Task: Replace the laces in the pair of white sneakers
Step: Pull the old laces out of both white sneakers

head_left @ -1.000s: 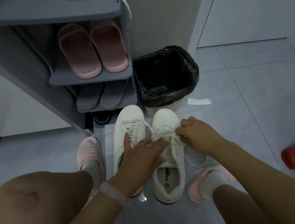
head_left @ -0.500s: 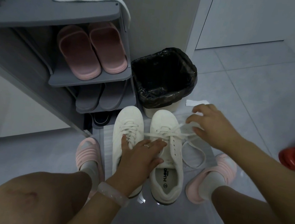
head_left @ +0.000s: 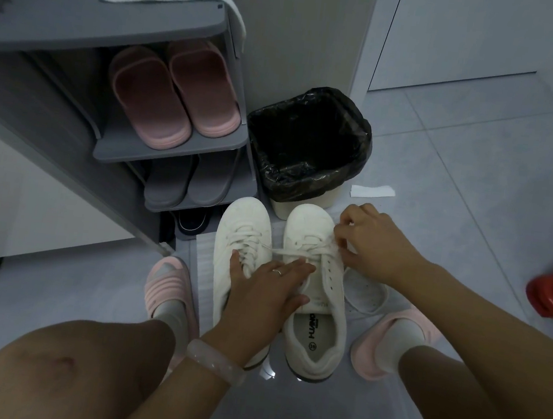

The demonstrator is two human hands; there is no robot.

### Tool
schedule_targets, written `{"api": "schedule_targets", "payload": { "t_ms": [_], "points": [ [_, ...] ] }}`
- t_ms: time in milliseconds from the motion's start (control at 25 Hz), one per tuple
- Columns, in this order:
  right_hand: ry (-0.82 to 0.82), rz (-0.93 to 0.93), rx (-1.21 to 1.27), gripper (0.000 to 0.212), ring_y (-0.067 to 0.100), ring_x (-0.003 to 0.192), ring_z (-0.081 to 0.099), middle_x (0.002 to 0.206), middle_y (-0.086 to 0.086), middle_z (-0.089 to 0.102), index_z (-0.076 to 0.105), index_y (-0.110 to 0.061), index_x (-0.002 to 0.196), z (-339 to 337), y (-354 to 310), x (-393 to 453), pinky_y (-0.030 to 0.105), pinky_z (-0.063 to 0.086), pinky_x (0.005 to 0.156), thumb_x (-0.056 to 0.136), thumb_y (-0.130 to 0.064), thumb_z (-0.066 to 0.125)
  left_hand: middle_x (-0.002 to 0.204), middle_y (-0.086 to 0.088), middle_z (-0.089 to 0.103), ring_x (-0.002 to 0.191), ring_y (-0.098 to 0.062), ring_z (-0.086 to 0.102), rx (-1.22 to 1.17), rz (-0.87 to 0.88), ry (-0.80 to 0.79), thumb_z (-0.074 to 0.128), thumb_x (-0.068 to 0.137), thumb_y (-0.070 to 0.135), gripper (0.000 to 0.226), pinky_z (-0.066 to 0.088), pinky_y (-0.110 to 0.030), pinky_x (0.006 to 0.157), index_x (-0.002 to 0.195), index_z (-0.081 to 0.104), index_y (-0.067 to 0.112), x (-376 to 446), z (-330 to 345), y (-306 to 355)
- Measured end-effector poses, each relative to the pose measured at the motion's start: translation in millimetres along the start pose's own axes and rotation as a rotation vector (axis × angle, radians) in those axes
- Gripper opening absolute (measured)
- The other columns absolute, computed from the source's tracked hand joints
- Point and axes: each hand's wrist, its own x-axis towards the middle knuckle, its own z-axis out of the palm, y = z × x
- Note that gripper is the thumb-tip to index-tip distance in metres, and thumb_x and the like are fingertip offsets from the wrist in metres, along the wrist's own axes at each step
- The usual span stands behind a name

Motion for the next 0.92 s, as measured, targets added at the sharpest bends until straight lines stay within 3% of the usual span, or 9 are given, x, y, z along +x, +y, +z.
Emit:
{"api": "schedule_targets", "payload": {
  "t_ms": [80, 120, 360, 400, 480, 560, 760, 840, 920],
  "points": [
    [0.138, 0.086, 0.004, 0.019, 0.035, 0.072, 0.056, 0.080, 0.016, 0.059, 0.063, -0.002, 0.071, -3, 9, 1, 0.034, 0.043, 0.057, 0.057, -0.005, 0.076, 0.147, 0.024, 0.029, 0.136, -0.003, 0.026, 0.000, -0.002, 0.003, 0.038, 0.095, 0.043, 0.046, -0.014, -0.053, 0.110, 0.139, 0.027, 0.044, 0, 0, 1],
    [0.179, 0.162, 0.040, 0.019, 0.037, 0.070, 0.055, 0.077, 0.019, 0.058, 0.061, 0.001, 0.068, -7, 17, 0, 0.035, 0.043, 0.056, 0.055, -0.001, 0.074, 0.147, 0.023, 0.029, 0.136, -0.003, 0.027, 0.003, -0.001, 0.006, 0.038, 0.095, 0.043, 0.046, -0.014, -0.053, 0.110, 0.139, 0.027, 0.044, 0, 0, 1],
    [0.358, 0.527, 0.179, 0.011, 0.041, 0.090, 0.049, 0.094, 0.025, 0.053, 0.060, 0.006, 0.082, -31, 57, -17, 0.044, 0.043, 0.072, 0.077, -0.004, 0.061, 0.142, 0.020, 0.039, 0.134, -0.004, 0.029, -0.023, -0.008, 0.028, 0.036, 0.095, 0.046, 0.043, -0.014, -0.054, 0.110, 0.137, 0.032, 0.043, 3, -3, 4],
    [0.312, 0.496, 0.215, 0.013, 0.039, 0.093, 0.049, 0.096, 0.022, 0.053, 0.061, 0.004, 0.084, -32, 55, -19, 0.044, 0.044, 0.076, 0.078, -0.007, 0.060, 0.139, 0.017, 0.044, 0.133, -0.006, 0.032, -0.052, -0.030, 0.057, 0.035, 0.095, 0.046, 0.042, -0.009, -0.052, 0.112, 0.137, 0.034, 0.041, 9, -5, 5],
    [0.027, 0.341, 0.229, 0.017, 0.034, 0.101, 0.050, 0.105, 0.015, 0.054, 0.063, -0.006, 0.094, -30, 39, -23, 0.039, 0.044, 0.084, 0.081, -0.016, 0.059, 0.135, 0.011, 0.049, 0.127, -0.012, 0.040, -0.064, -0.087, 0.141, 0.035, 0.096, 0.042, 0.039, 0.010, -0.044, 0.112, 0.134, 0.041, 0.035, 23, -10, 5],
    [-0.199, 0.215, 0.211, 0.030, 0.026, 0.109, 0.047, 0.117, 0.007, 0.050, 0.056, -0.016, 0.113, -26, 10, -26, 0.034, 0.043, 0.089, 0.086, -0.030, 0.055, 0.131, 0.006, 0.052, 0.121, -0.017, 0.045, -0.044, -0.120, 0.164, 0.038, 0.096, 0.037, 0.034, 0.025, -0.039, 0.103, 0.127, 0.050, 0.029, 36, -12, 4],
    [-0.158, 0.184, 0.397, 0.062, 0.024, 0.123, 0.036, 0.139, 0.008, 0.031, 0.018, -0.021, 0.145, -14, -69, -50, 0.035, 0.041, 0.093, 0.093, -0.046, 0.040, 0.122, 0.003, 0.051, 0.115, -0.019, 0.047, -0.126, -0.128, 0.174, 0.044, 0.091, 0.020, 0.029, 0.029, -0.038, 0.094, 0.118, 0.055, 0.025, 48, -1, 9],
    [-0.214, 0.197, 0.431, 0.078, 0.026, 0.136, 0.021, 0.152, 0.010, 0.011, -0.007, -0.021, 0.149, -6, -91, -60, 0.035, 0.035, 0.102, 0.092, -0.051, 0.037, 0.125, 0.002, 0.048, 0.117, -0.020, 0.044, -0.066, -0.105, 0.147, 0.041, 0.091, 0.017, 0.035, 0.029, -0.039, 0.095, 0.123, 0.052, 0.028, 49, -1, 9],
    [-0.248, 0.236, 0.420, 0.090, 0.027, 0.142, 0.008, 0.156, 0.012, -0.003, -0.017, -0.016, 0.146, 1, -102, -60, 0.037, 0.027, 0.110, 0.089, -0.057, 0.039, 0.127, 0.001, 0.046, 0.120, -0.021, 0.041, -0.016, -0.097, 0.102, 0.040, 0.092, 0.017, 0.037, 0.028, -0.041, 0.096, 0.126, 0.050, 0.029, 50, -3, 8]
  ]
}}
